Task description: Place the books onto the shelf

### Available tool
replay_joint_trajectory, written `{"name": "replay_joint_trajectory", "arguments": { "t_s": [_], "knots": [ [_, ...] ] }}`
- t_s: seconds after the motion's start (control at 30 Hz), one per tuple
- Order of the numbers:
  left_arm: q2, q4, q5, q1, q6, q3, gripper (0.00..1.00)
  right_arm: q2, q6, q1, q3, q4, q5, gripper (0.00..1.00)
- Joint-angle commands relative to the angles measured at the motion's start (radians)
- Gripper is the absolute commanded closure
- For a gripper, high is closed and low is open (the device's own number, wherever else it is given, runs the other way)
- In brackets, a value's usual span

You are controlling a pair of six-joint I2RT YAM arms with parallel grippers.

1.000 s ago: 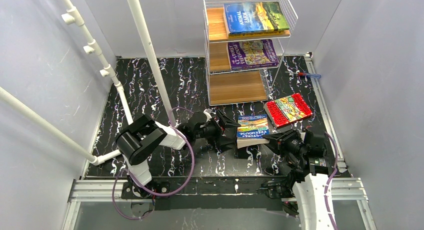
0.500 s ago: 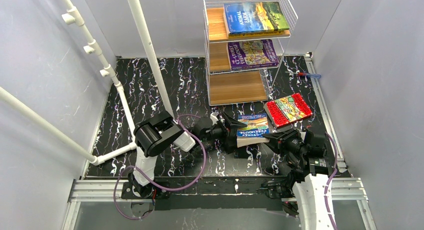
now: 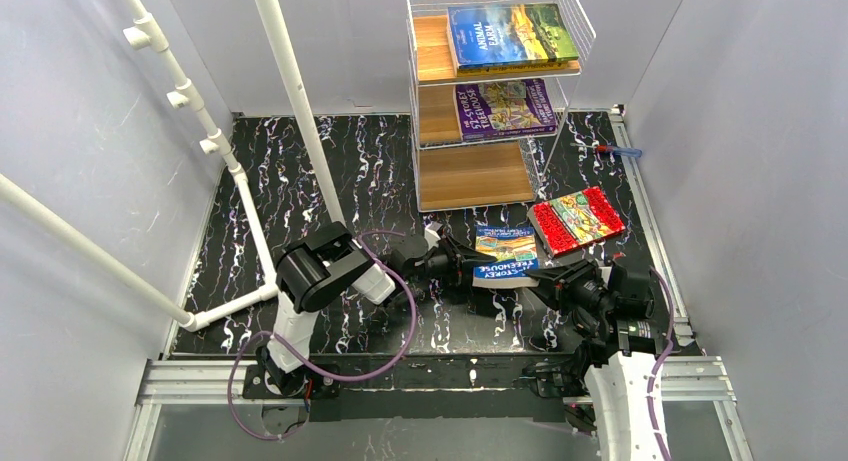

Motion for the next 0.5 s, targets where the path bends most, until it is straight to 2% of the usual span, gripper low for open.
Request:
{"name": "replay_joint_trajectory", "arguments": {
  "t_s": [0.0,0.03,0.07,0.1,0.13,0.17,0.23,0.3,0.47],
  "knots": [
    [0.010,0.076,0.008,-0.006,0.008,0.022,1.00,-0.013,-0.007,0.004,-0.017,0.072,-0.073,0.99],
    [0.009,0.090,0.019,-0.004,0.009,0.018,1.00,-0.014,-0.014,0.004,-0.024,0.071,-0.075,0.99],
    [0.002,0.098,0.036,-0.002,0.011,0.010,1.00,-0.015,-0.024,0.005,-0.033,0.071,-0.078,0.94],
    [-0.010,0.103,0.053,0.002,0.021,-0.003,1.00,-0.018,-0.034,0.004,-0.043,0.072,-0.082,0.67],
    [-0.023,0.104,0.071,0.008,0.032,-0.020,1.00,-0.020,-0.041,0.004,-0.056,0.081,-0.087,0.45],
    [-0.046,0.104,0.093,0.015,0.047,-0.037,1.00,-0.021,-0.046,0.005,-0.072,0.099,-0.096,0.28],
    [-0.099,0.096,0.135,0.026,0.083,-0.076,1.00,-0.020,-0.053,0.005,-0.105,0.139,-0.111,0.08],
    [-0.173,0.065,0.182,0.031,0.130,-0.109,1.00,-0.016,-0.058,0.003,-0.142,0.185,-0.123,0.02],
    [-0.339,-0.028,0.258,0.032,0.214,-0.176,1.00,0.004,-0.043,0.002,-0.232,0.420,-0.191,0.01]
  ]
}}
